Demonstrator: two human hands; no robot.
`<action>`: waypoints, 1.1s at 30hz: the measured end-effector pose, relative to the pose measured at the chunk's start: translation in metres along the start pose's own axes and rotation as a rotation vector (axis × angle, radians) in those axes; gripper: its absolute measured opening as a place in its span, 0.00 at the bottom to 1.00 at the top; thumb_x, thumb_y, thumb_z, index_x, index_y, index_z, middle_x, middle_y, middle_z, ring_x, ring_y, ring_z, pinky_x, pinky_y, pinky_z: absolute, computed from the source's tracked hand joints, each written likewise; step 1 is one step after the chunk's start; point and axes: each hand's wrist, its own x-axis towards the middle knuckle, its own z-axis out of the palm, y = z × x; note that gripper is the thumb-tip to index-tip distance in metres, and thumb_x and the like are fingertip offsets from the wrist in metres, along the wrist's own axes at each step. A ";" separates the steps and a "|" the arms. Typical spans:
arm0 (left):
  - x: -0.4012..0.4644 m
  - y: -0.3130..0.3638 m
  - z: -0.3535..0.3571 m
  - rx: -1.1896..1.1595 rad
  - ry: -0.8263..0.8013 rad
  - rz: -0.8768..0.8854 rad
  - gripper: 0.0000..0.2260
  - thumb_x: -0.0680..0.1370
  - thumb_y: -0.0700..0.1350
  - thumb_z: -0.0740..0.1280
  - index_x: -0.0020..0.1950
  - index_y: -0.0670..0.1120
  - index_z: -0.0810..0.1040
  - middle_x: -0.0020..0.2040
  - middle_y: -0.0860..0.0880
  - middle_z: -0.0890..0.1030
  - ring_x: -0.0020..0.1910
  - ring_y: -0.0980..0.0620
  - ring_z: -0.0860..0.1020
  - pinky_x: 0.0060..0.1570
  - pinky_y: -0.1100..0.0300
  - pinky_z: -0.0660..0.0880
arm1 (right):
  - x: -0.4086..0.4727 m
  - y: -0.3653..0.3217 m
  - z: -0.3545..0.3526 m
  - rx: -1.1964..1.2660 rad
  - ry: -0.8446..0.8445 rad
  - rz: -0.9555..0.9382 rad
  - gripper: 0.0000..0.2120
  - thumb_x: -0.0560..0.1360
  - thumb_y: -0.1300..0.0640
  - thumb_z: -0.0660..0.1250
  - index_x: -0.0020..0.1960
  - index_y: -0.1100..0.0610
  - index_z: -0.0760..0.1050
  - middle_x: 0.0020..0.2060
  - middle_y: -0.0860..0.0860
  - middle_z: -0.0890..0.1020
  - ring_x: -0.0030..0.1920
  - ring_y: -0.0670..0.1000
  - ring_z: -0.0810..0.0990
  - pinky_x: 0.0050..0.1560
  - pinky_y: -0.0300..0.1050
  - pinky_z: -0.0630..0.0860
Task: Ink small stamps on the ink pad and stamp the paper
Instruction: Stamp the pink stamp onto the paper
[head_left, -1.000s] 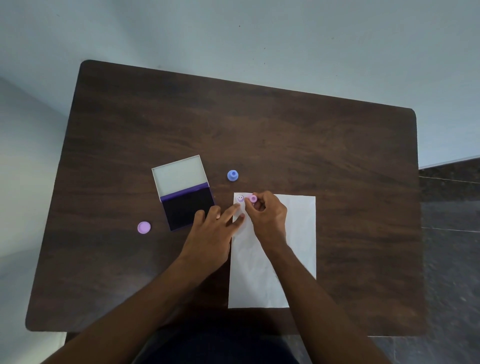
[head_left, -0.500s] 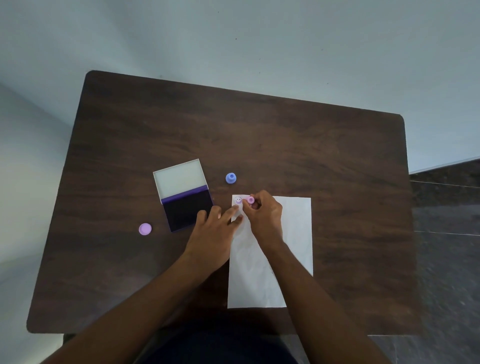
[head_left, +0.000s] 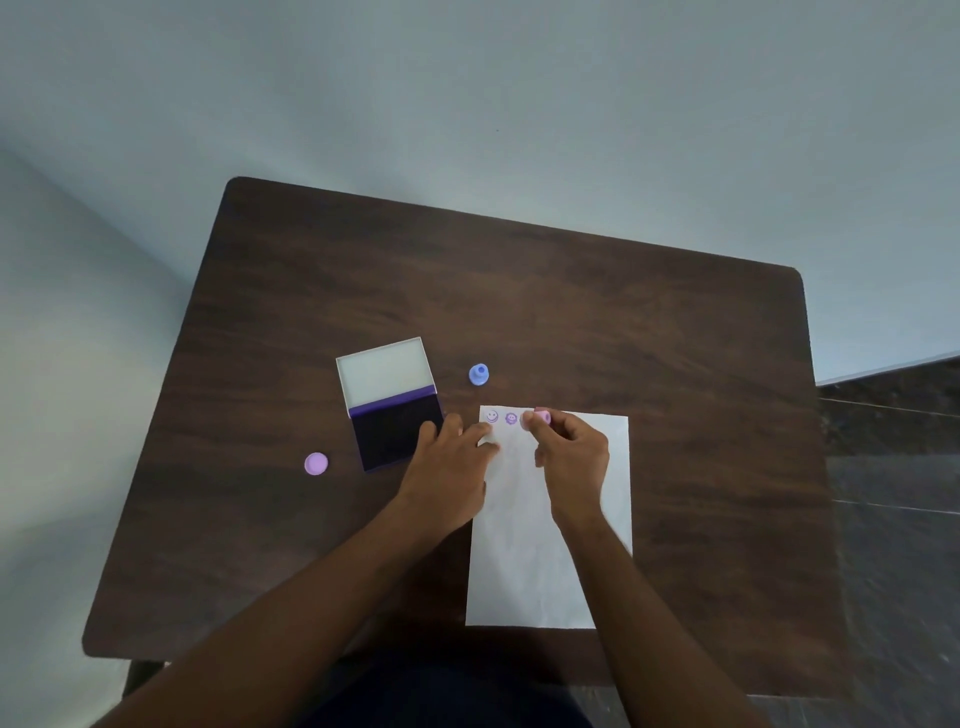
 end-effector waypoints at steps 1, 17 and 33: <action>0.000 0.000 -0.001 -0.028 0.017 -0.010 0.21 0.78 0.51 0.65 0.71 0.53 0.69 0.74 0.51 0.67 0.69 0.46 0.66 0.68 0.48 0.64 | -0.001 -0.002 0.001 0.007 -0.013 0.003 0.09 0.71 0.49 0.73 0.46 0.53 0.84 0.35 0.49 0.85 0.32 0.51 0.80 0.30 0.34 0.75; -0.055 -0.048 0.008 -0.725 0.122 -0.466 0.13 0.80 0.47 0.63 0.63 0.48 0.77 0.62 0.49 0.78 0.61 0.50 0.76 0.64 0.60 0.68 | -0.030 -0.022 0.024 0.383 -0.233 0.313 0.03 0.72 0.60 0.72 0.44 0.59 0.84 0.38 0.56 0.86 0.36 0.54 0.83 0.38 0.40 0.81; -0.110 -0.106 0.041 -0.864 0.508 -0.889 0.18 0.76 0.51 0.70 0.64 0.49 0.76 0.59 0.51 0.76 0.56 0.53 0.76 0.58 0.54 0.77 | -0.084 -0.041 0.074 0.510 -0.577 0.477 0.10 0.73 0.60 0.70 0.53 0.63 0.79 0.43 0.61 0.83 0.40 0.56 0.81 0.42 0.48 0.81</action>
